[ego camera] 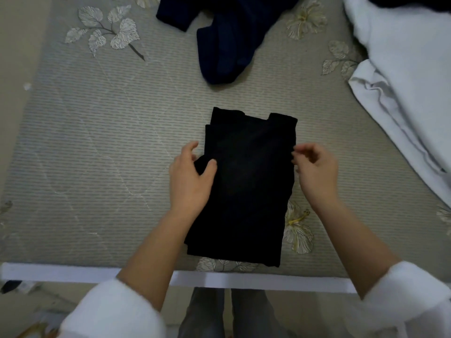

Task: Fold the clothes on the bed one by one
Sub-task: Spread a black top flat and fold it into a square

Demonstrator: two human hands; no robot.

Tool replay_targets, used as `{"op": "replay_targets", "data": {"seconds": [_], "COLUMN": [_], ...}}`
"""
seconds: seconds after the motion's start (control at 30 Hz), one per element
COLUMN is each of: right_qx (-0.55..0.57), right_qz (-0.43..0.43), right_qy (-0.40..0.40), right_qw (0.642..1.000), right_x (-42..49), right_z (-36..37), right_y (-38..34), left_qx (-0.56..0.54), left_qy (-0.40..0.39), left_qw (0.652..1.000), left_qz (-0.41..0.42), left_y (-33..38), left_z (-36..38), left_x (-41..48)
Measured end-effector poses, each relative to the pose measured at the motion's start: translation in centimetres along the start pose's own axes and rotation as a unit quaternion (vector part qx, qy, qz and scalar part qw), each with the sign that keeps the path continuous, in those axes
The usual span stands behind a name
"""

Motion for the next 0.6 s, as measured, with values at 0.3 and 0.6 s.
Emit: {"op": "replay_targets", "data": {"seconds": [0.3,0.6], "right_qx": [-0.086,-0.098], "right_qz": [-0.017,0.187], "right_qy": [-0.015,-0.186], "right_qw": [0.996,0.96], "right_x": [-3.6,-7.5], "right_z": [-1.4,-0.2], "right_y": [4.4,9.7], "left_qx": [0.118,0.13], "left_qy": [0.023,-0.019], "left_qw": [0.964,0.976], "left_qz": [0.238,0.174], "left_y": [6.3,3.0], "left_z": [3.3,3.1], "left_x": [6.6,4.0]}}
Point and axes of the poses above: each hand's wrist, its own x-axis towards the middle knuckle, its own z-axis out of the palm, y = z × x, the point moved 9 cm from there along x, towards the middle knuckle, and after that the axes turned 8 degrees about y, right-handed, at the moved point
